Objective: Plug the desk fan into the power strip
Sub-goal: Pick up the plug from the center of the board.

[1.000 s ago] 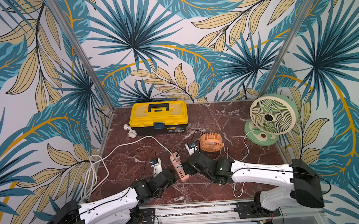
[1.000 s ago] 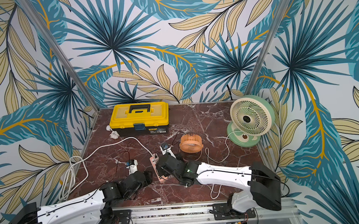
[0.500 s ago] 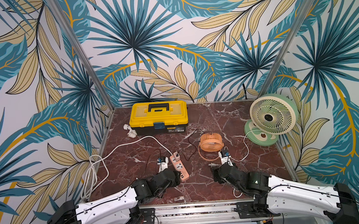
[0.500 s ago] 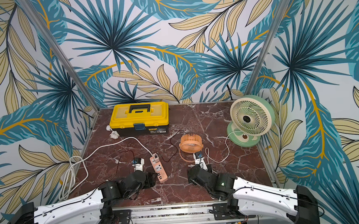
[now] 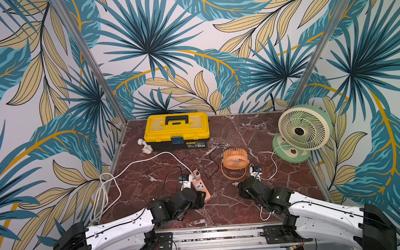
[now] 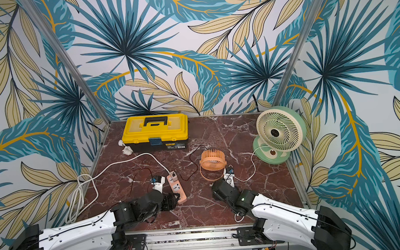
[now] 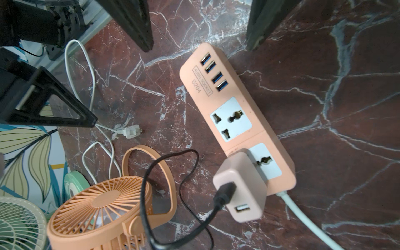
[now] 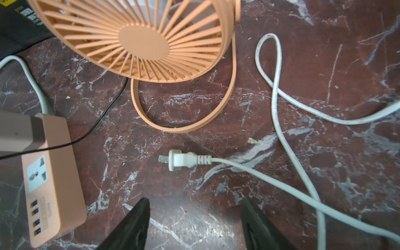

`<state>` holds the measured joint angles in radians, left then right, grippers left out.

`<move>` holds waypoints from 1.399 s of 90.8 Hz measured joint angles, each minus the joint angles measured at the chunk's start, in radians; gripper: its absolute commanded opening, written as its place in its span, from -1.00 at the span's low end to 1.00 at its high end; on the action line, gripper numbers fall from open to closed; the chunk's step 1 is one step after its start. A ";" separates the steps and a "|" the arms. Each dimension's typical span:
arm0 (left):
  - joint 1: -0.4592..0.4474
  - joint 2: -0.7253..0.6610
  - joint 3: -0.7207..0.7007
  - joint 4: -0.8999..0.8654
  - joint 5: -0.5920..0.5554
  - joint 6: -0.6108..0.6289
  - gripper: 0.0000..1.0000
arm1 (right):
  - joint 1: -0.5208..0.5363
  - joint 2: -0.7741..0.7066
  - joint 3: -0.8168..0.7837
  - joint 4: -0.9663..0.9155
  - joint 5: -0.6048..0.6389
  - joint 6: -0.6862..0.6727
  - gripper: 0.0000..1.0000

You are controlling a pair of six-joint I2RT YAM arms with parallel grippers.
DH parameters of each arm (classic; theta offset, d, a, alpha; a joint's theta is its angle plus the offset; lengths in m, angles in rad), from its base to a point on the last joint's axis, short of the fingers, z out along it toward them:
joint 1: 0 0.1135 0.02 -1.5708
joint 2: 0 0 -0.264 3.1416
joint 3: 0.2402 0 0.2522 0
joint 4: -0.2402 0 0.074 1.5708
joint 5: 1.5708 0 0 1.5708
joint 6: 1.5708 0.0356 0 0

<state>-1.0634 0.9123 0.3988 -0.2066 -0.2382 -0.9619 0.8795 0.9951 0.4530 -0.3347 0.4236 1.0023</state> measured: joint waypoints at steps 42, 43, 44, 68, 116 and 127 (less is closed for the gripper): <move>0.000 -0.077 -0.004 0.045 0.037 0.031 0.45 | -0.156 0.071 -0.110 0.171 -0.101 0.151 0.18; 0.000 -0.076 -0.004 0.046 0.037 0.031 0.45 | -0.161 0.074 -0.111 0.175 -0.101 0.158 0.17; 0.000 -0.076 -0.004 0.046 0.037 0.032 0.45 | -0.165 0.076 -0.111 0.179 -0.102 0.160 0.17; 0.000 -0.076 -0.004 0.056 0.039 0.032 0.45 | -0.222 0.163 -0.107 0.294 -0.087 0.365 0.01; 0.000 -0.060 -0.008 0.076 0.057 0.039 0.45 | -0.280 0.204 -0.148 0.444 -0.109 0.486 -0.58; 0.000 -0.060 -0.008 0.076 0.058 0.039 0.45 | -0.282 0.153 -0.157 0.391 -0.107 0.483 -0.80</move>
<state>-1.0637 0.8528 0.3908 -0.1307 -0.1799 -0.9234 0.5980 1.1481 0.2962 0.0563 0.3168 1.4849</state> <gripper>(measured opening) 0.724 0.157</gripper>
